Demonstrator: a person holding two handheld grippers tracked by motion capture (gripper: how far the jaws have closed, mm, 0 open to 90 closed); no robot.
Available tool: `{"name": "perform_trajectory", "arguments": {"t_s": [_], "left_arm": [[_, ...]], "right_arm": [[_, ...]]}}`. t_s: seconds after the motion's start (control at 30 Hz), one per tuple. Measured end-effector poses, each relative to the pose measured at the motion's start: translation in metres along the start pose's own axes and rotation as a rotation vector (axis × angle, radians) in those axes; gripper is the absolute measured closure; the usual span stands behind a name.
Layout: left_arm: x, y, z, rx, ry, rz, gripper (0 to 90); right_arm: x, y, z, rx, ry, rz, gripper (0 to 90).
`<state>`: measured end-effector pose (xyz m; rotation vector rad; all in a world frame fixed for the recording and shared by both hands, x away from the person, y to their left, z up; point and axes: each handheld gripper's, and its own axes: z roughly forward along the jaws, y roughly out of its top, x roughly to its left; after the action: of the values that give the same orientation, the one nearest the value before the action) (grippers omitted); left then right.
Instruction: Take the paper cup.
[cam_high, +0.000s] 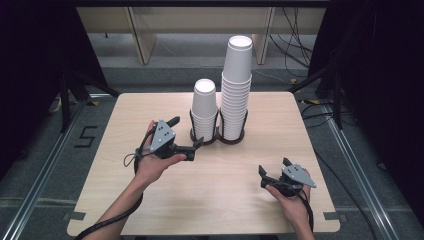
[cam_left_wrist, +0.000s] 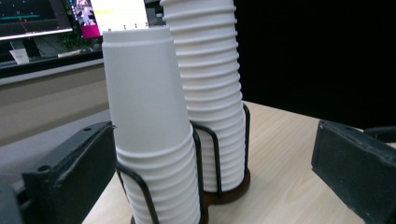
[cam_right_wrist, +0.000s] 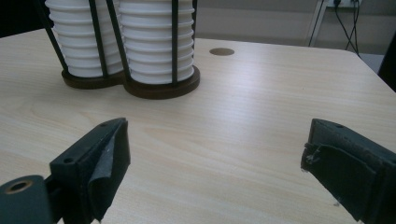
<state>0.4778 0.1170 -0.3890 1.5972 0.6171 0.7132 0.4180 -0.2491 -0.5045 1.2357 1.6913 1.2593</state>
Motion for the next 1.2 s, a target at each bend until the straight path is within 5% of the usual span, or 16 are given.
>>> {"name": "perform_trajectory", "arguments": {"t_s": [0.1, 0.2, 0.33, 0.43, 0.47, 0.5, 0.53, 0.77, 0.83, 0.93, 1.2], "left_arm": [[0.001, 0.01, 0.007, -0.003, -0.004, 0.012, 0.0], [0.003, 0.024, 0.015, -0.008, -0.013, 0.02, 0.0], [0.007, 0.042, 0.028, -0.01, -0.038, 0.041, 0.0], [0.008, 0.056, 0.038, -0.001, -0.052, 0.054, 0.1], [0.009, 0.06, 0.042, -0.003, -0.057, 0.057, 0.5], [0.008, 0.064, 0.044, -0.011, 0.066, 0.022, 0.5], [0.01, 0.069, 0.051, -0.006, -0.046, 0.059, 0.5], [0.009, 0.087, 0.088, 0.025, -0.087, 0.069, 3.8], [0.009, 0.088, 0.095, 0.04, -0.079, 0.066, 4.3], [0.01, 0.091, 0.106, 0.058, -0.081, 0.05, 4.8], [0.013, 0.1, 0.124, 0.173, -0.081, 0.051, 7.5]], "right_arm": [[0.001, 0.001, 0.001, 0.008, 0.022, 0.012, 7.8], [0.0, 0.007, 0.004, 0.0, 0.012, -0.029, 7.8], [-0.002, 0.042, 0.003, -0.072, 0.012, -0.026, 7.8], [-0.001, 0.083, 0.005, -0.133, 0.04, -0.005, 7.7], [0.0, 0.116, 0.007, -0.171, 0.054, -0.02, 7.7], [0.0, 0.116, 0.007, -0.171, 0.054, -0.02, 7.7], [0.001, 0.134, 0.008, -0.196, 0.06, -0.035, 7.8], [0.019, 0.244, 0.025, -0.271, 0.12, -0.09, 8.2], [0.024, 0.276, 0.037, -0.25, 0.143, -0.078, 8.4], [0.027, 0.294, 0.051, -0.209, 0.159, -0.079, 8.4], [0.037, 0.308, 0.077, -0.144, 0.157, -0.104, 9.0]]}}
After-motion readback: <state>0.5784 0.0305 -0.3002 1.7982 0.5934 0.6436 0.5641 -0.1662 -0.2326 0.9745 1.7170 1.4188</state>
